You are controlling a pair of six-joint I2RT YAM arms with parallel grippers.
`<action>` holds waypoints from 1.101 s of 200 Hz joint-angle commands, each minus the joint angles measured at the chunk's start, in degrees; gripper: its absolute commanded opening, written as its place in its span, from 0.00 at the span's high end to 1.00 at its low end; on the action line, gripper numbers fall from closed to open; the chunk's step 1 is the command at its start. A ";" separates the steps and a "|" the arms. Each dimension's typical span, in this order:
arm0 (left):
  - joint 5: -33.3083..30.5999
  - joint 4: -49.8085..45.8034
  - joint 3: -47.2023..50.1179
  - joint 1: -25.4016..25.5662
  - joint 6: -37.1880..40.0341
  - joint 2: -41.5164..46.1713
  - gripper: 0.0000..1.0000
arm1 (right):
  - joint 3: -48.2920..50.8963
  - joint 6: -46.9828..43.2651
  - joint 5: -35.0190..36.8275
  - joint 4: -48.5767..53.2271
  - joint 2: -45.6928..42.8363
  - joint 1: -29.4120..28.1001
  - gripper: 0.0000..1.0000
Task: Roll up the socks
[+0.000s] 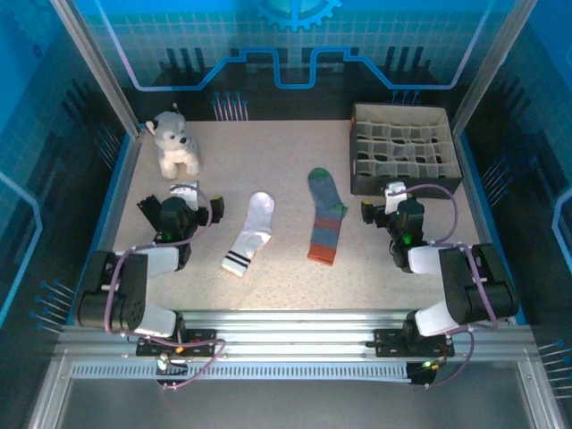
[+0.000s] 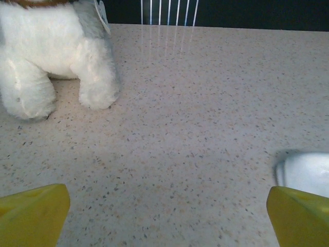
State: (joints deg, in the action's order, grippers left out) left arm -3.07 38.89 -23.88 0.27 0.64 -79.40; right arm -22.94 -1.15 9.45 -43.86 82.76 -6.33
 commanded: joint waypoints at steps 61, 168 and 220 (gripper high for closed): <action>1.02 -58.38 -17.51 2.11 -15.45 16.30 0.23 | -25.60 11.66 11.85 43.32 -1.99 -16.23 0.01; 5.86 -67.18 -10.00 19.34 -35.59 11.45 0.41 | -62.38 23.72 -7.26 64.81 32.65 -38.41 0.44; 7.54 -65.76 -9.69 21.71 -35.97 8.34 0.51 | -72.92 19.76 -8.46 69.58 43.54 -38.15 0.55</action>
State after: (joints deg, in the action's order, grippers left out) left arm 1.98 -27.49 -34.17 20.62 -33.50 -69.56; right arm -90.70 20.51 2.81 20.51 121.80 -44.91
